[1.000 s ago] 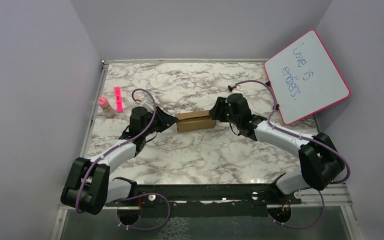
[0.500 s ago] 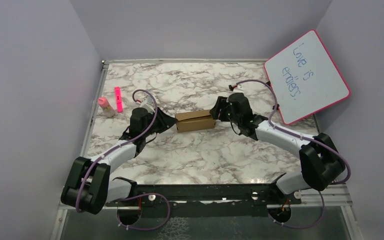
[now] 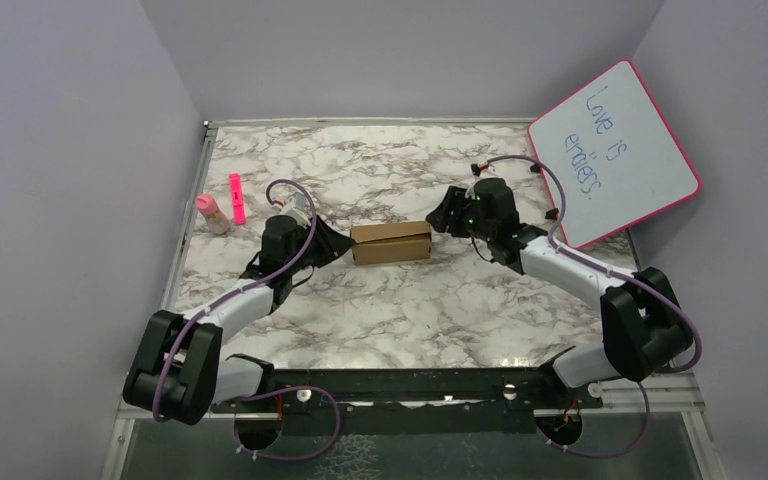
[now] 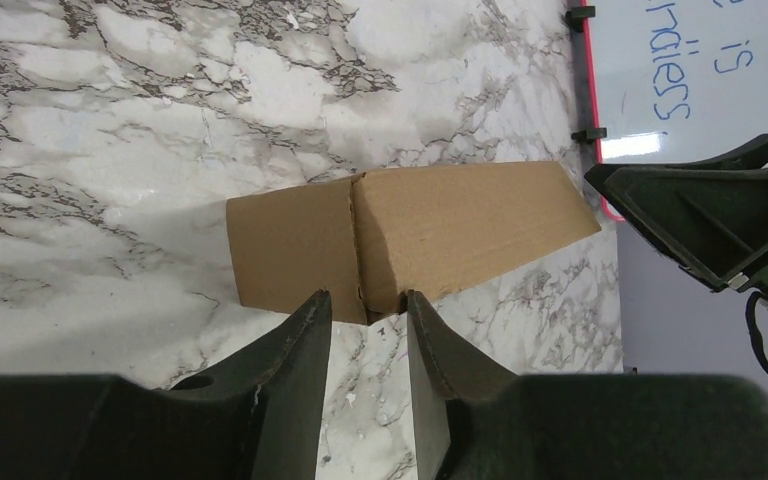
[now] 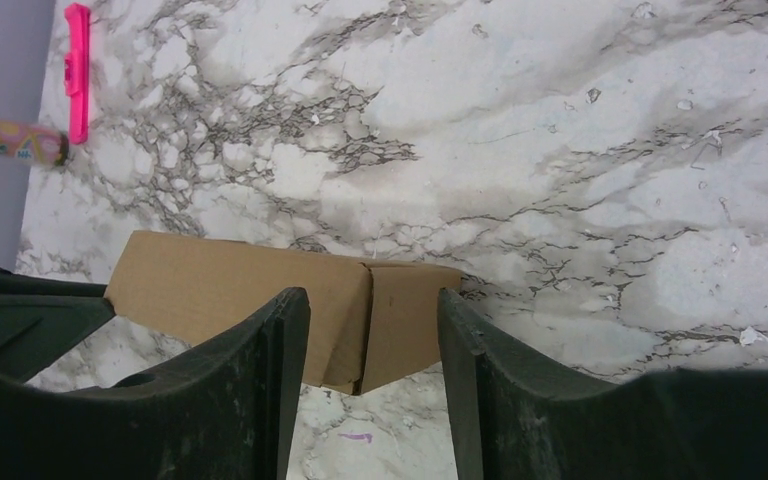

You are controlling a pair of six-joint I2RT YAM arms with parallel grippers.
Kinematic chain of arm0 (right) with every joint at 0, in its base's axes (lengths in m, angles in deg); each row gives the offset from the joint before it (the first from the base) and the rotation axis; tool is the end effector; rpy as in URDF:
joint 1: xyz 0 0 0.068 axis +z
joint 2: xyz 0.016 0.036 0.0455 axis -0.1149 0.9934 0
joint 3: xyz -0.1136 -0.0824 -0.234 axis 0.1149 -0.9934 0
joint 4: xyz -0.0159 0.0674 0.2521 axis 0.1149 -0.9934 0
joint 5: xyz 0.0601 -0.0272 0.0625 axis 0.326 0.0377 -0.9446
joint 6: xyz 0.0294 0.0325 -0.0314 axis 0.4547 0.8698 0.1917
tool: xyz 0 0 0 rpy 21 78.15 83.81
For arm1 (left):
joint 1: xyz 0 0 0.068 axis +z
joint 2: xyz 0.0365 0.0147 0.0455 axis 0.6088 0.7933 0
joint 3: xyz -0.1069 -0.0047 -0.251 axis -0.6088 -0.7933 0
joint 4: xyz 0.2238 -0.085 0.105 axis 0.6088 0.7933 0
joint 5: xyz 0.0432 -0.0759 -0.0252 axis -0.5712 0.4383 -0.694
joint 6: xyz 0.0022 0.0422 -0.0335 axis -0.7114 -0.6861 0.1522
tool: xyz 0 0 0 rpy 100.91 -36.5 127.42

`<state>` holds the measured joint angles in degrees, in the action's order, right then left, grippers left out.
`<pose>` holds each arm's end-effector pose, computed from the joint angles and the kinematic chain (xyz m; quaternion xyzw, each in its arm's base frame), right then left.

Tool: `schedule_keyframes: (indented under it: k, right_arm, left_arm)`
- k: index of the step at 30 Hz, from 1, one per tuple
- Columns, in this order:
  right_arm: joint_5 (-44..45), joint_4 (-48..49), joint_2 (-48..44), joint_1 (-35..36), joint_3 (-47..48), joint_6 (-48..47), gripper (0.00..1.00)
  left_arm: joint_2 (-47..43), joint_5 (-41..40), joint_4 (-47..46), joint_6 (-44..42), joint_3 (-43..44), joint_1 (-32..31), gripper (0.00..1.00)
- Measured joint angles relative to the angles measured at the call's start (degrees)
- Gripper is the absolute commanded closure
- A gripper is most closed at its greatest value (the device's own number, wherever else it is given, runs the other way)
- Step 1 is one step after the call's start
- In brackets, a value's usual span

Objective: Fold the paper box

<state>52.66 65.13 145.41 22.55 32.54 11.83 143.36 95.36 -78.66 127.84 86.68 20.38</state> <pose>0.2786 0.1565 0.2326 0.0133 0.8596 0.2696 0.4338 0.2341 -0.0833 0.1858 -0.1280 0.8234 -0.3914 0.3903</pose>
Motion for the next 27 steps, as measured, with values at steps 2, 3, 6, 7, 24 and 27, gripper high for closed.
schedule_keyframes:
  k: [2,3,6,7,24,27]
  right_arm:
    - [-1.33,0.74,0.04,-0.33,-0.59,0.28,0.49]
    - [-1.97,1.29,0.07,-0.39,-1.25,0.39,0.50]
    - [-4.09,2.62,0.52,-0.94,-3.85,0.90,0.53]
    - [-4.87,3.26,0.81,-1.16,-4.76,1.16,0.54]
    - [-21.75,21.38,5.09,-8.11,-12.50,5.92,0.68]
    - [-23.65,22.91,5.73,-8.44,-12.74,6.23,0.70]
  left_arm:
    - [0.11,0.02,-0.09,0.02,0.00,0.00,0.66]
    - [0.11,0.02,-0.15,0.02,0.00,0.00,0.67]
    - [0.15,0.00,-0.39,0.04,0.00,-0.02,0.69]
    - [0.22,-0.02,-0.46,0.07,-0.04,-0.02,0.69]
    - [3.54,4.85,-11.52,6.80,-4.55,2.23,0.81]
    - [4.09,6.40,-15.02,9.09,-6.43,3.17,0.83]
